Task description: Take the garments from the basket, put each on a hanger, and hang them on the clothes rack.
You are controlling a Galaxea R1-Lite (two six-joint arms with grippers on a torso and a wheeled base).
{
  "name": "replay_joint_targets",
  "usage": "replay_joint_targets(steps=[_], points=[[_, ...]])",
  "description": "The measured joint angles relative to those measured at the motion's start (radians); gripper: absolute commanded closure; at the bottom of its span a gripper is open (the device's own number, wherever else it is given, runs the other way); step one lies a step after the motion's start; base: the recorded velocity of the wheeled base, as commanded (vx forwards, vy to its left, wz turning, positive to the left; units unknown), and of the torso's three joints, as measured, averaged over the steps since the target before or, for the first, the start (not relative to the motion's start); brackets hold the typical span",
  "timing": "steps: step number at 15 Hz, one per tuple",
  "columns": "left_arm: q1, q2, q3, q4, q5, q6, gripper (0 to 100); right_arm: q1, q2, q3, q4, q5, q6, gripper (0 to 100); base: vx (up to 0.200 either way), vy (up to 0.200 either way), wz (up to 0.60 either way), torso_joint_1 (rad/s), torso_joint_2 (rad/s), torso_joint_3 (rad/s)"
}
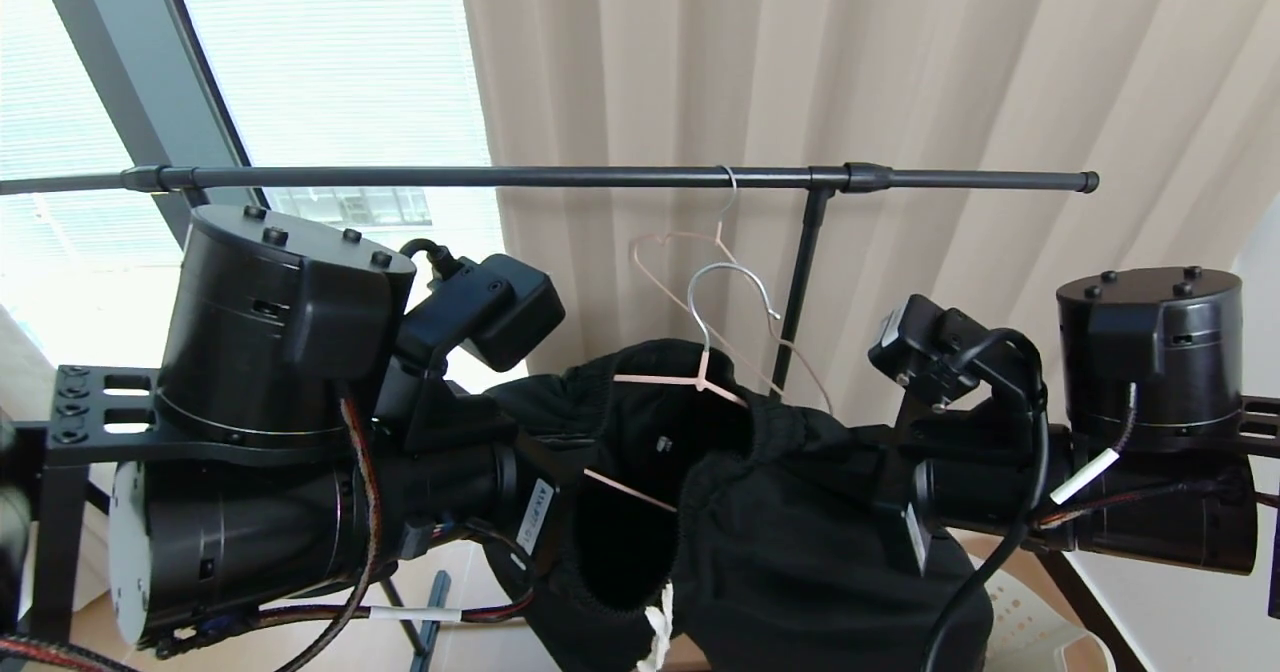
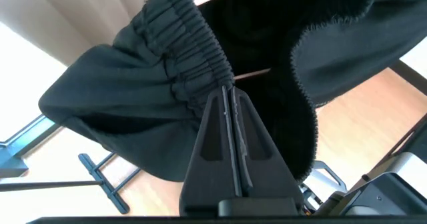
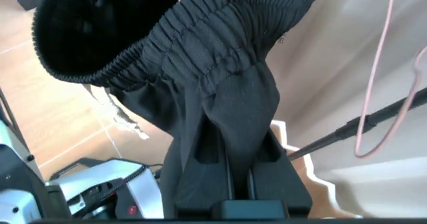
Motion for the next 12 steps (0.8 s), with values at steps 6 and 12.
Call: replay_joint_targets(steps=[6, 12], points=[[-0.025, -0.017, 0.005, 0.001, -0.007, 0.002, 100, -0.010, 0.003, 0.013, -0.103, 0.041, 0.072, 100, 0.000, 0.000, 0.00, 0.000, 0.00, 0.000], [-0.047, -0.020, 0.011, 0.000, -0.008, -0.001, 100, -0.008, -0.012, 0.009, -0.120, 0.097, 0.080, 100, 0.000, 0.000, 0.00, 0.000, 0.00, 0.000]])
